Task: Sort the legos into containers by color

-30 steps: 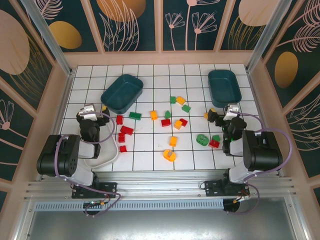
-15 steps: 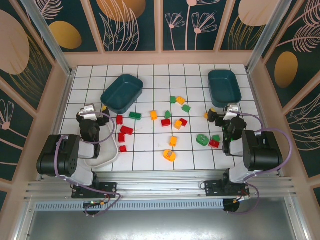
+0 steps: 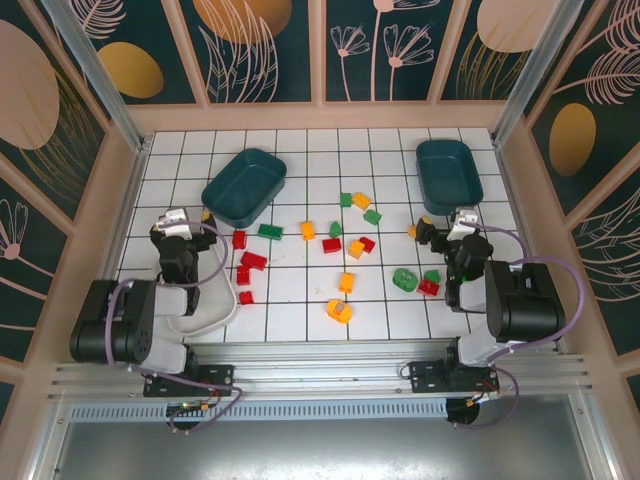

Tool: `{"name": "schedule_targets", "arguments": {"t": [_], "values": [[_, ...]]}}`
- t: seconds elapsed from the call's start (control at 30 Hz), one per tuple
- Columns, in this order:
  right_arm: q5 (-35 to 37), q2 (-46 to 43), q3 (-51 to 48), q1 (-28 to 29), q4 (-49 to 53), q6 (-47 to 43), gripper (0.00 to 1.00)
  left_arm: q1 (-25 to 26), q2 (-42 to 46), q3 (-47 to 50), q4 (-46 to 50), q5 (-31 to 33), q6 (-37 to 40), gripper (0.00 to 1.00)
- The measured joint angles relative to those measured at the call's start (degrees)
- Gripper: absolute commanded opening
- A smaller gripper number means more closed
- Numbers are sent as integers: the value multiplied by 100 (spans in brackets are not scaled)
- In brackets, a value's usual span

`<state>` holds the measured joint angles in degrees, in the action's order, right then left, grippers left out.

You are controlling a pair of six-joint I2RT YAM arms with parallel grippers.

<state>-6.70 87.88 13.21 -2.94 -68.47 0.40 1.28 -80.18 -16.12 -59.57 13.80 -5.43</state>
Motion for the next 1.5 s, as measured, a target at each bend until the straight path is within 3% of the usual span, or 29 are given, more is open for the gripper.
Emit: {"name": "schedule_targets", "arguments": {"t": [0.2,0.33,0.43,0.47,0.5,0.57,0.67,0.87,1.03,1.37,1.5], "values": [[872,-901,782,728,1628,-229,99,0,1888,-1464,2518,188,-833,99],[1344,-1976,1862,1517,3248,13,99,0,2955,-1941,4083,160,-2317,99],[1429,-2352,2813,1537,4212,789,99,0,3576,-1818,4920,136,-3283,99],[1381,-2413,3010,1434,4400,1123,87,0,3821,-1596,5047,50,-3547,96],[1211,-2441,3093,1300,4520,1384,77,-7,3969,-1416,5130,-28,-3716,87],[820,-2378,3128,981,4894,1917,68,-7,4203,-1038,5495,-313,-4096,71],[562,-1974,3174,813,5641,2319,67,-4,3932,-986,6212,-817,-4325,67],[313,-1508,3176,918,6642,2660,71,468,3318,-1110,7694,-1388,-4391,81],[293,-1381,3178,1182,6749,2743,71,863,3141,-1110,8000,-1609,-4415,82],[273,-1211,3211,1281,6911,2826,63,1362,1766,-1189,7991,-1423,-4168,54],[273,-1217,3211,1281,6935,2830,62,1421,1547,-1248,7965,-1215,-4048,34]]}}
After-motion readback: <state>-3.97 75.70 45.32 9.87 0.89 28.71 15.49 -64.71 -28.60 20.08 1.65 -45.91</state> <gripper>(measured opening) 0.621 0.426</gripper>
